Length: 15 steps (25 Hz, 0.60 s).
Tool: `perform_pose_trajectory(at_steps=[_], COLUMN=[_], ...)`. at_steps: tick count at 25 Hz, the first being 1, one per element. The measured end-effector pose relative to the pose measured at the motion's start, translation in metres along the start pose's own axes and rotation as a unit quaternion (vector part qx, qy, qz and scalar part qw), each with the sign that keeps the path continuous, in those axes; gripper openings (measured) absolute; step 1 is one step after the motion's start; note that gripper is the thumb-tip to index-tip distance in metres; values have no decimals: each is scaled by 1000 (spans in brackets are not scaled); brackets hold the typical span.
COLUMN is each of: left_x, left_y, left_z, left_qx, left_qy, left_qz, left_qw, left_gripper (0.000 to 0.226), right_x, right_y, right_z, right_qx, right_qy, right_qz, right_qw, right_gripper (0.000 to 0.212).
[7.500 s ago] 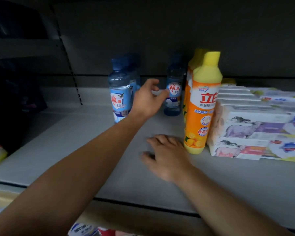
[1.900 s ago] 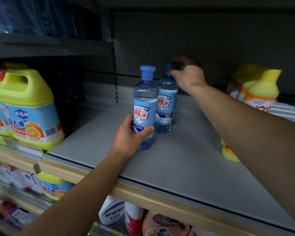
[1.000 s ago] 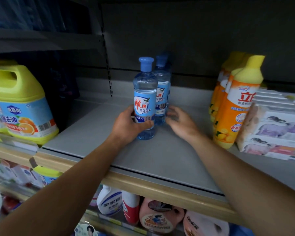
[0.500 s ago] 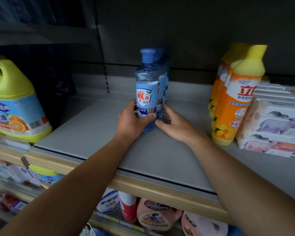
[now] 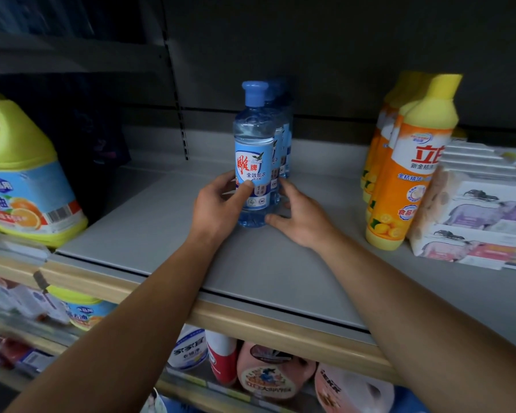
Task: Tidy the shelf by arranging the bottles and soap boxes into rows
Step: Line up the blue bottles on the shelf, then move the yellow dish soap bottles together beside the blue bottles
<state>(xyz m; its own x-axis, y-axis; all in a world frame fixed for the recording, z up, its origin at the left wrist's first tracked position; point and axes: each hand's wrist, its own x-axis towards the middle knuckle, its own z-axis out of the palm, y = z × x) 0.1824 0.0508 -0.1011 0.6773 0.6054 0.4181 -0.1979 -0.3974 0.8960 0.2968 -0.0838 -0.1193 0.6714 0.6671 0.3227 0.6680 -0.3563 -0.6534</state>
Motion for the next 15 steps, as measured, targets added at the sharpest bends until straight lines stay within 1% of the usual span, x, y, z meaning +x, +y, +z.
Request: perform_pose_trajectory(at_steps=[3, 6, 11, 13, 15], left_x=[-1, 0, 1, -3, -12], left_y=[-3, -6, -6, 1, 12], left_z=[0, -1, -2, -4, -8], left_qx=[7, 28, 37, 63, 82], left_qy=[-1, -3, -9, 36, 107], left_qz=[15, 11, 3, 1, 28], left_qw=[1000, 1000, 999, 997, 990], left_gripper=[30, 37, 40, 43, 35], right_x=[-1, 1, -3, -9, -26], right_y=[1, 1, -3, -9, -17], right_z=[0, 1, -2, -8, -17], right_qx=[-5, -4, -27, -44, -93], right_qy=[3, 7, 9, 9, -1], right_qz=[5, 4, 16, 29, 34], right_qw=[1000, 1000, 999, 999, 995], right_gripper=[86, 85, 83, 79, 71])
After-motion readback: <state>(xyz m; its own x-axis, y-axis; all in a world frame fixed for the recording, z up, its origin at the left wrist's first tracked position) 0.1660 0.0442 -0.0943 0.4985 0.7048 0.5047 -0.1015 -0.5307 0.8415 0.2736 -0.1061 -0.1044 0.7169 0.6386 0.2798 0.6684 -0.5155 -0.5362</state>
